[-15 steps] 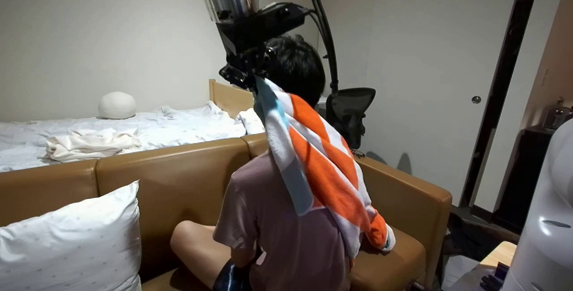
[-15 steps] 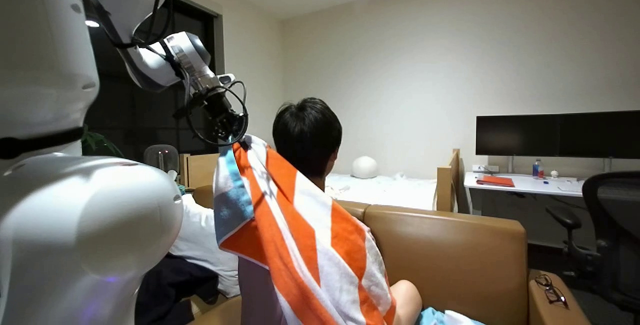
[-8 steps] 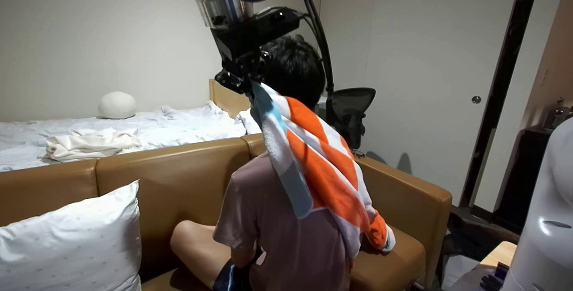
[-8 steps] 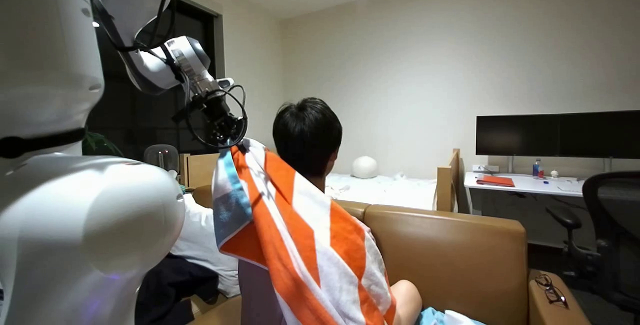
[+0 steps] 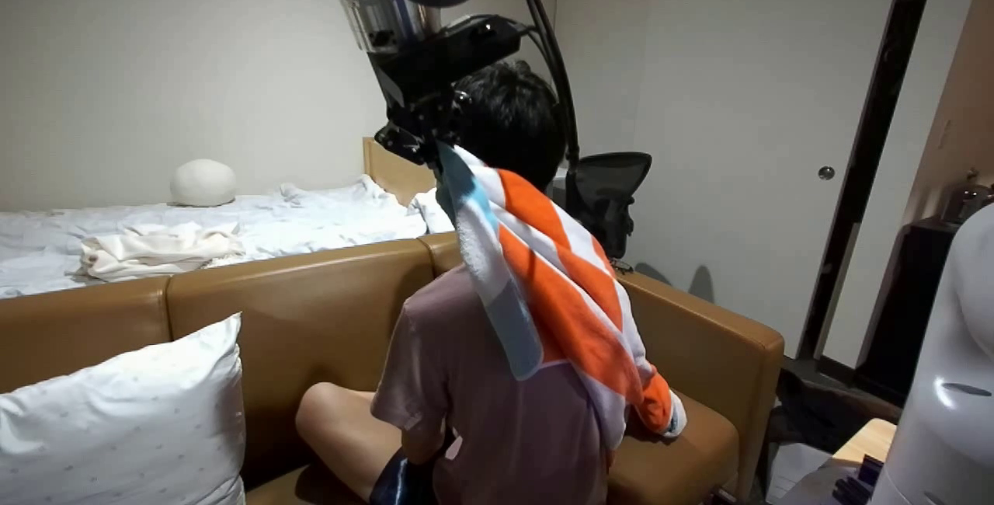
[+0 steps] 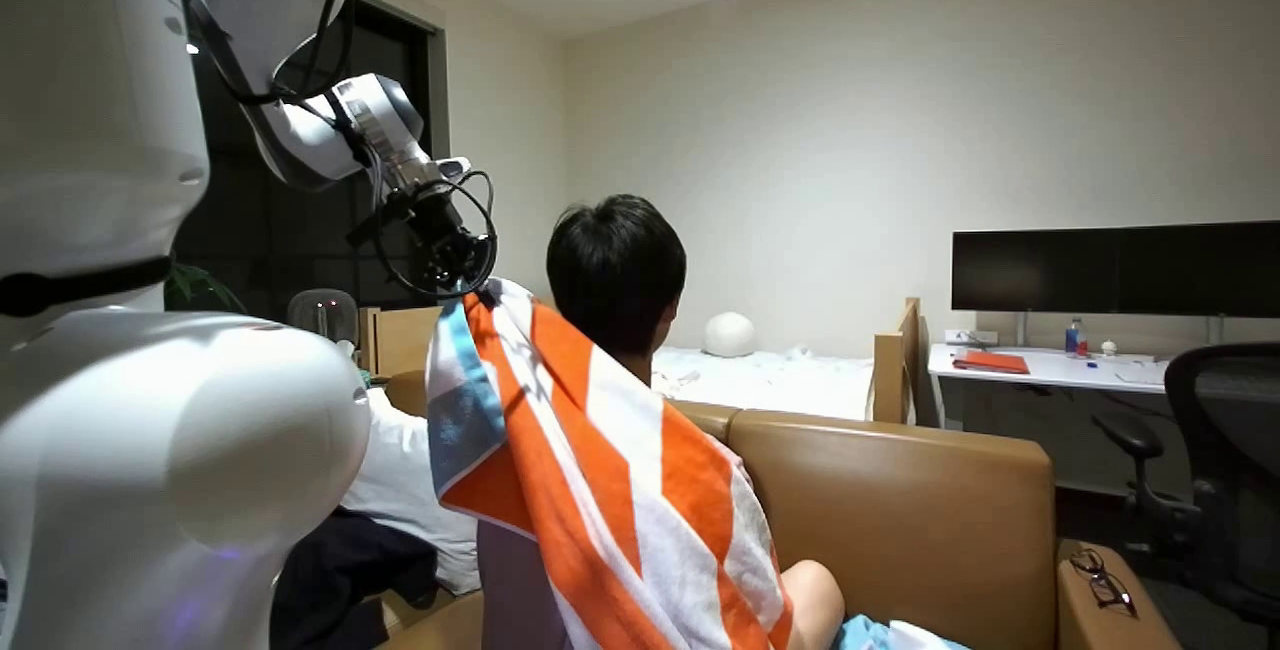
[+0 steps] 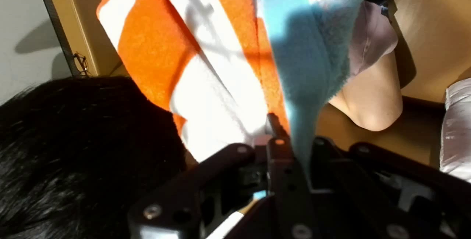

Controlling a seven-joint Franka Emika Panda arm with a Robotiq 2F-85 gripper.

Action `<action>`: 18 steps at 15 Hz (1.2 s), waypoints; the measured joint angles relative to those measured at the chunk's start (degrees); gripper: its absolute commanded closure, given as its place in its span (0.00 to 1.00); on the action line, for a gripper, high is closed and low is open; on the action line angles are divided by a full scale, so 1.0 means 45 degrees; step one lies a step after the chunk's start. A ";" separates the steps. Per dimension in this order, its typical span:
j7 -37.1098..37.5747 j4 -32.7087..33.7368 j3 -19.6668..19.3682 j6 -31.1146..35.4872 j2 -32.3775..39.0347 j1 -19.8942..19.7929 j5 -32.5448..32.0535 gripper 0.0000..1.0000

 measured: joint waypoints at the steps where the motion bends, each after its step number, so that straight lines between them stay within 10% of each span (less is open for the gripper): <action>1: 0.0000 -0.0001 -0.0027 0.0000 0.0026 0.0013 0.0000 0.98; 18: -0.2417 -0.0053 -0.0267 0.0277 0.0195 0.0228 -0.0220 0.98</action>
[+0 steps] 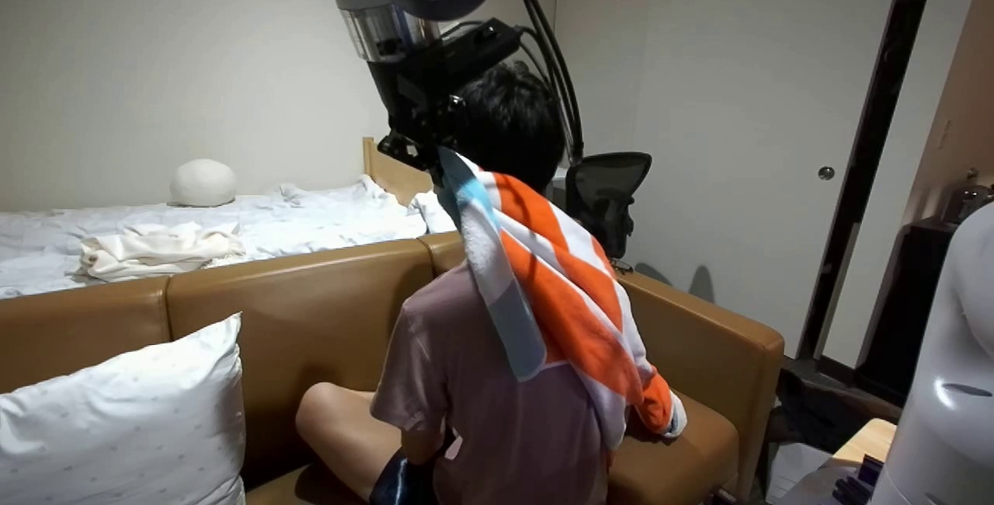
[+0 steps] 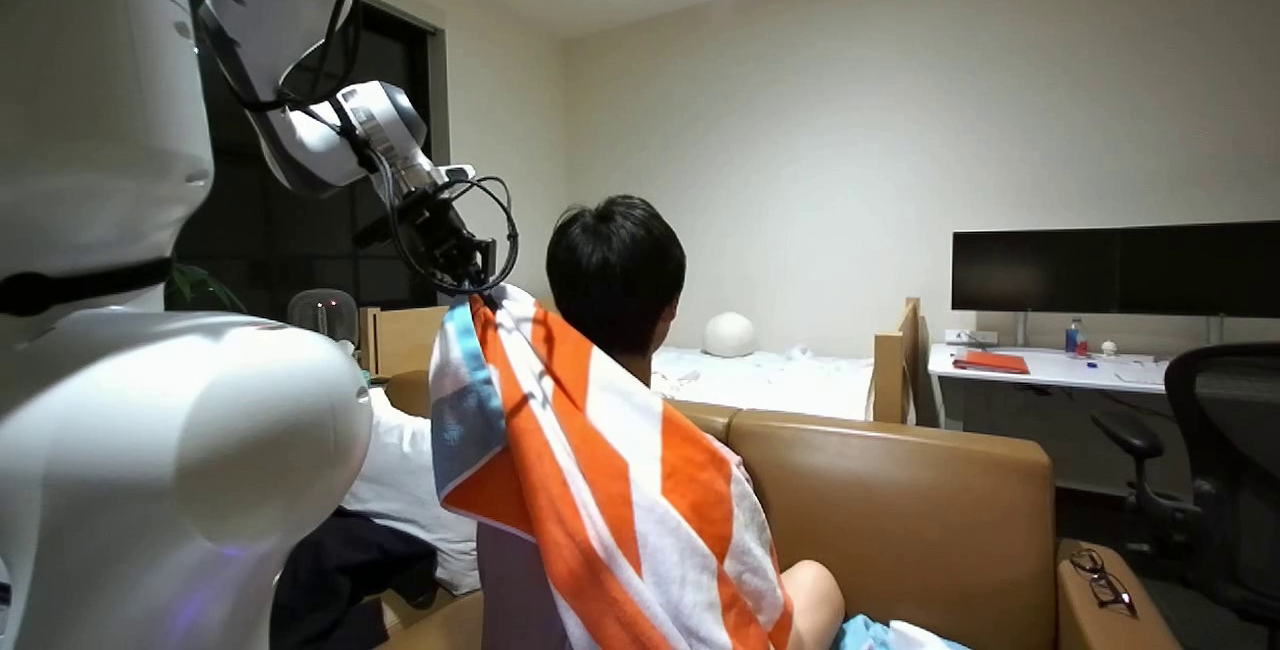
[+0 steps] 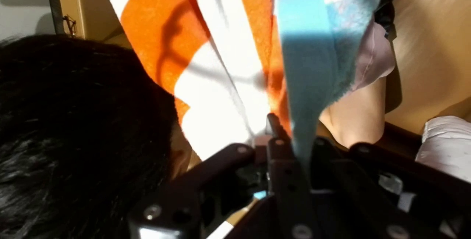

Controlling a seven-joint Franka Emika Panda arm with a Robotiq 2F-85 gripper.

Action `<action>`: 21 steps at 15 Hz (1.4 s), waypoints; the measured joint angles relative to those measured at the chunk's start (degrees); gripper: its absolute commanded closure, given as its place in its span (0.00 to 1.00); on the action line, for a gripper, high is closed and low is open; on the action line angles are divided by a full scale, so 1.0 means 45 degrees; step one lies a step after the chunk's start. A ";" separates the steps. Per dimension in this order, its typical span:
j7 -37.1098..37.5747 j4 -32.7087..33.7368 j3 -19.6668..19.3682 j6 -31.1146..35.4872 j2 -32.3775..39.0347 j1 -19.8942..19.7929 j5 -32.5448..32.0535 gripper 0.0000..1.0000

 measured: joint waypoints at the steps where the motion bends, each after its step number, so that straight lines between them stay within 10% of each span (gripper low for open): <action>1: -0.0360 -0.0022 -0.0032 0.0142 0.0000 0.0020 0.0188 0.98; 7: -0.1950 -0.0296 -0.0394 0.1438 0.0000 0.0115 0.2792 0.98; 21: -0.1957 -0.0302 -0.0505 0.1442 0.0000 0.0115 0.2950 0.98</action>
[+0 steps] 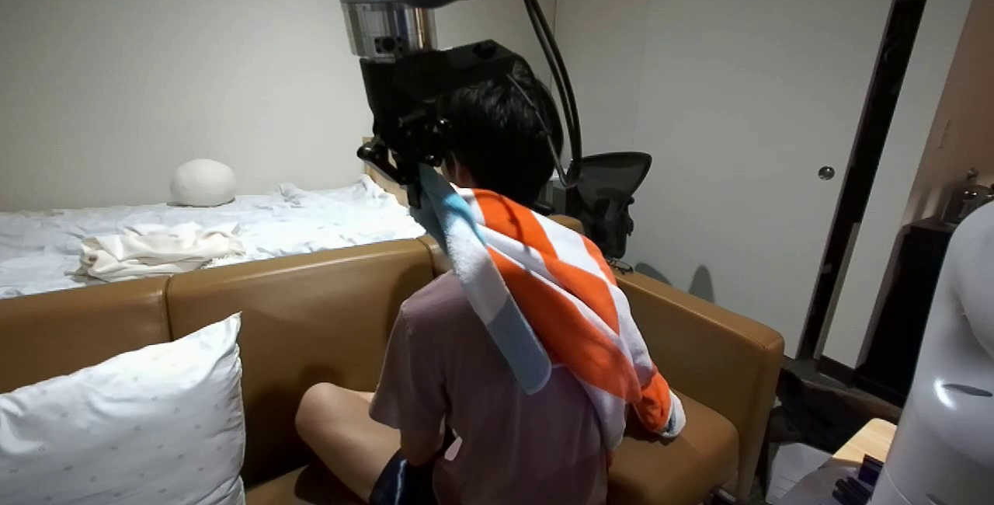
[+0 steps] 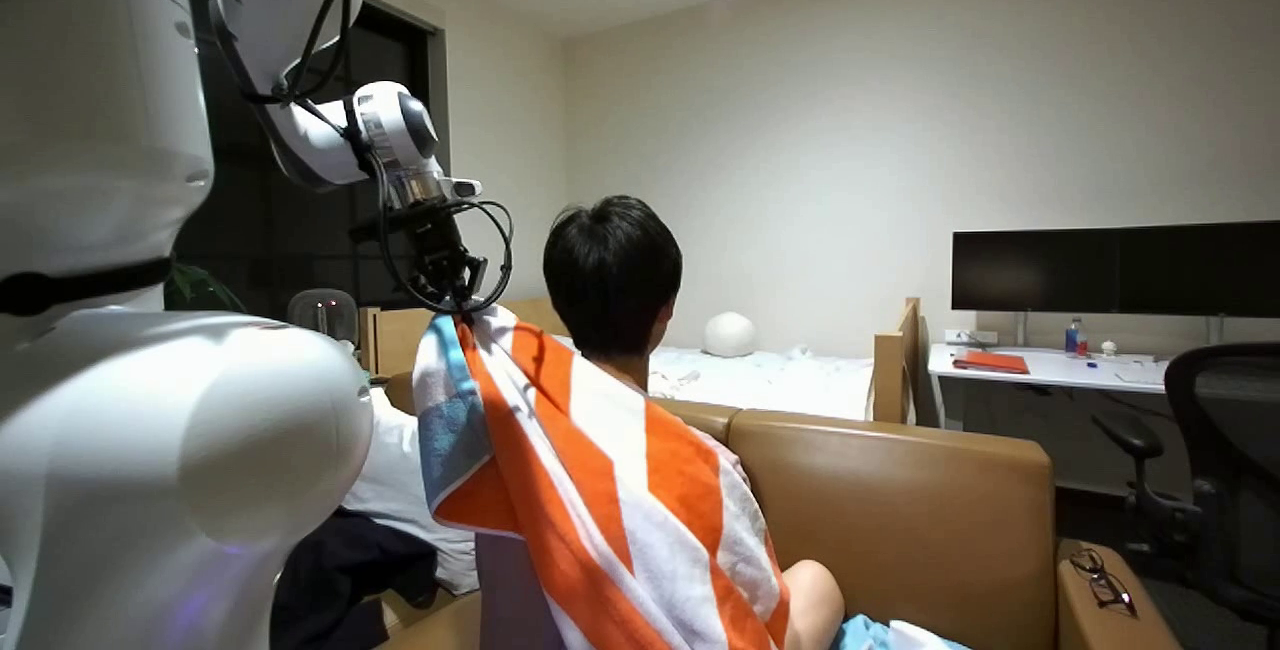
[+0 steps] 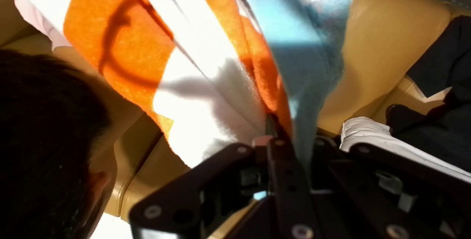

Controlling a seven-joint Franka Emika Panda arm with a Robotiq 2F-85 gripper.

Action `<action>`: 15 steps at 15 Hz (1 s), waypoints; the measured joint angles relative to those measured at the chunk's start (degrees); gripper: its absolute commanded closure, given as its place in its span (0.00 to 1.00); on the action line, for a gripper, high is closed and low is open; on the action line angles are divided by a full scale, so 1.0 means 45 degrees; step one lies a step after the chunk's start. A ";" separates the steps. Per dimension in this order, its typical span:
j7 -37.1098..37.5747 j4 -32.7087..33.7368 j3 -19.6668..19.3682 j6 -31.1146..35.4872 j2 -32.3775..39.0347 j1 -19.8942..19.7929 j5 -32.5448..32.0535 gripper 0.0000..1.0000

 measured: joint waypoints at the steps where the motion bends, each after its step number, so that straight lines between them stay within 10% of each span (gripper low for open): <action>1: 0.0000 0.0000 0.0000 0.0000 0.0000 0.0000 0.0000 0.98; 15: -0.0902 -0.0002 -0.0075 -0.0038 0.0158 0.0000 -0.0001 0.98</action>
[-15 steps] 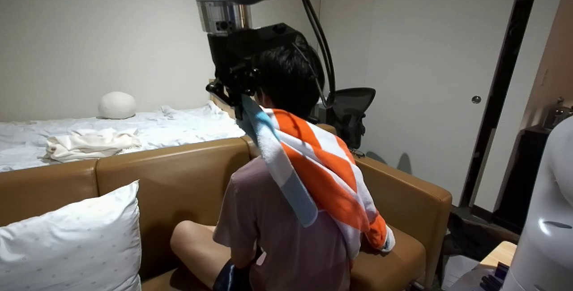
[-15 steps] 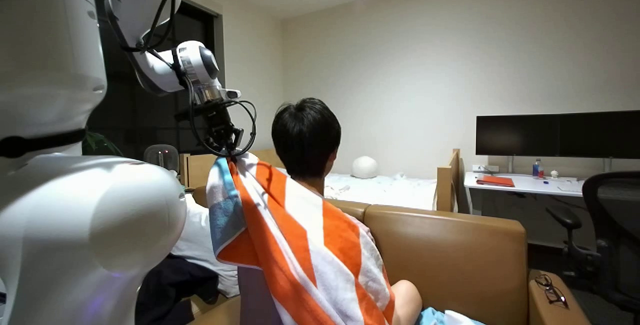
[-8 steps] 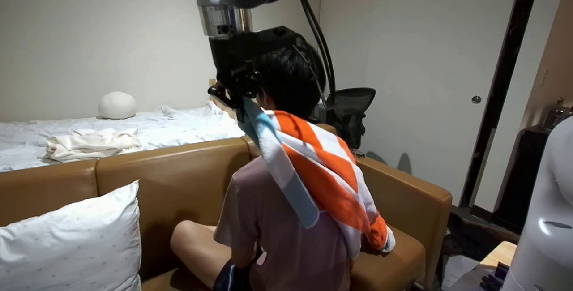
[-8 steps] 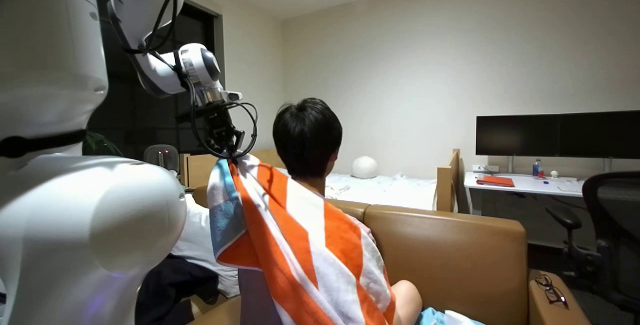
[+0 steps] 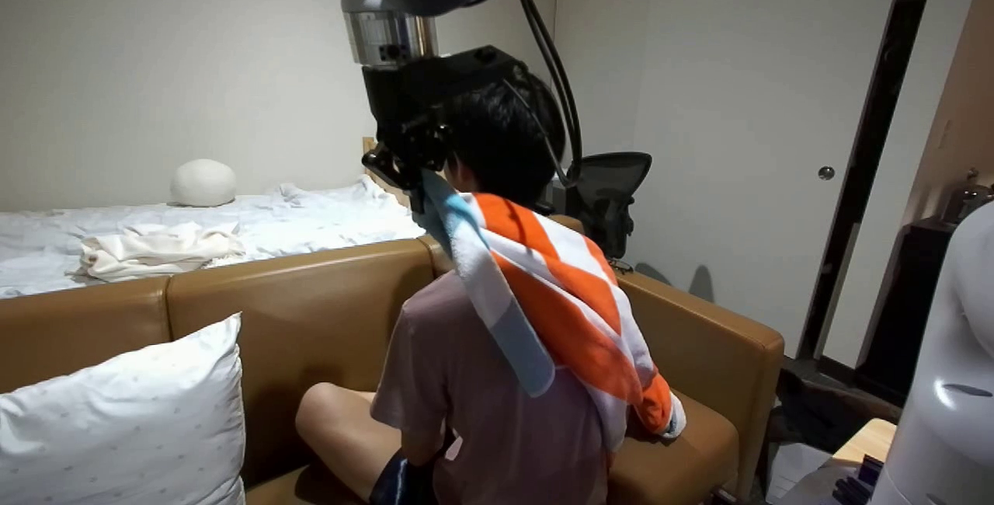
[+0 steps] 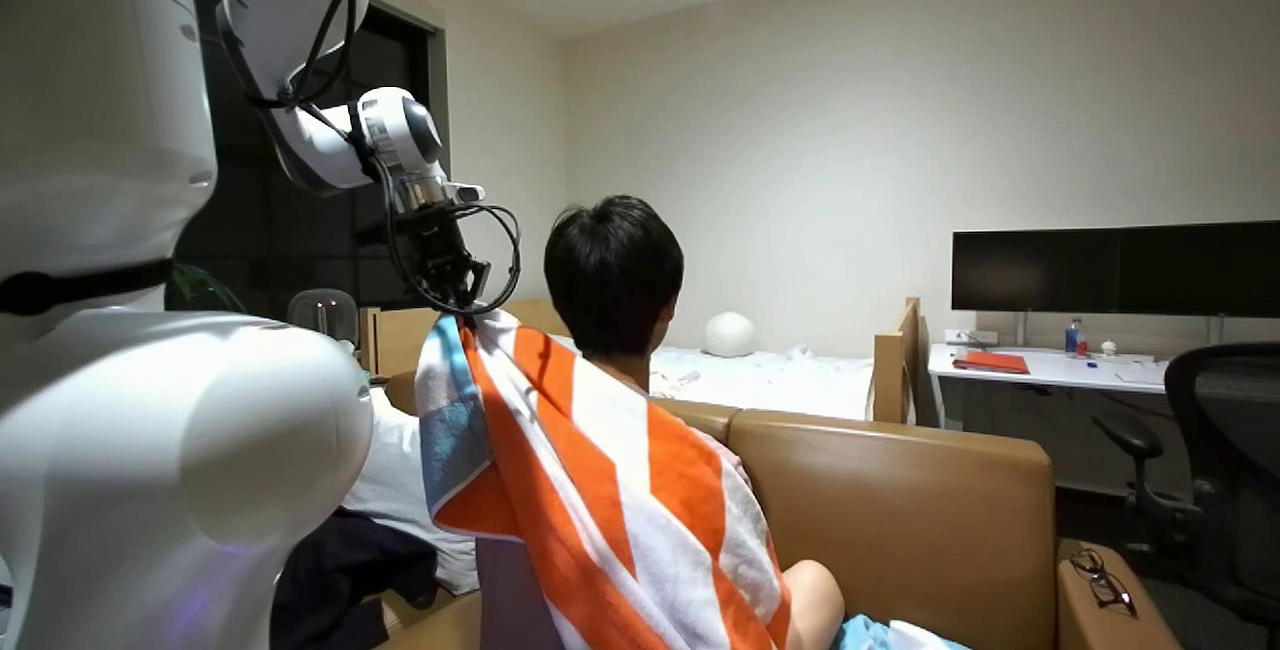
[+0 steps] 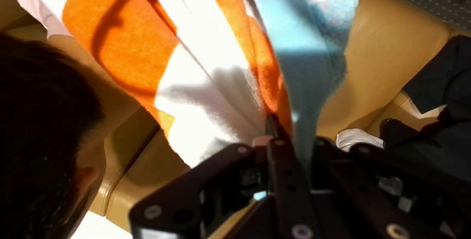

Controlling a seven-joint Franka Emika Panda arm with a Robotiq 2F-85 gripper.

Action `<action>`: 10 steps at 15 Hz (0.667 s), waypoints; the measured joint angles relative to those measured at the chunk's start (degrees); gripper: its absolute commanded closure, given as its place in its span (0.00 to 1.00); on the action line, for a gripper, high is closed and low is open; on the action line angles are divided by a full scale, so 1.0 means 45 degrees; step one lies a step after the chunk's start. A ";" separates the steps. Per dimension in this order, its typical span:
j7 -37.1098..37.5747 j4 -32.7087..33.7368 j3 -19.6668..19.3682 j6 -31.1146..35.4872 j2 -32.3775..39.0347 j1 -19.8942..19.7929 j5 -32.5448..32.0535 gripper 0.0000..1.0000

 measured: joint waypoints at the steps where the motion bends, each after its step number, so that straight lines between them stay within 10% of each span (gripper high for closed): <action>1: -0.0144 0.0000 -0.0002 0.0019 0.0000 0.0000 0.0000 0.98; 10: -0.0638 -0.0230 -0.0145 0.0958 0.0022 -0.0001 -0.0016 0.98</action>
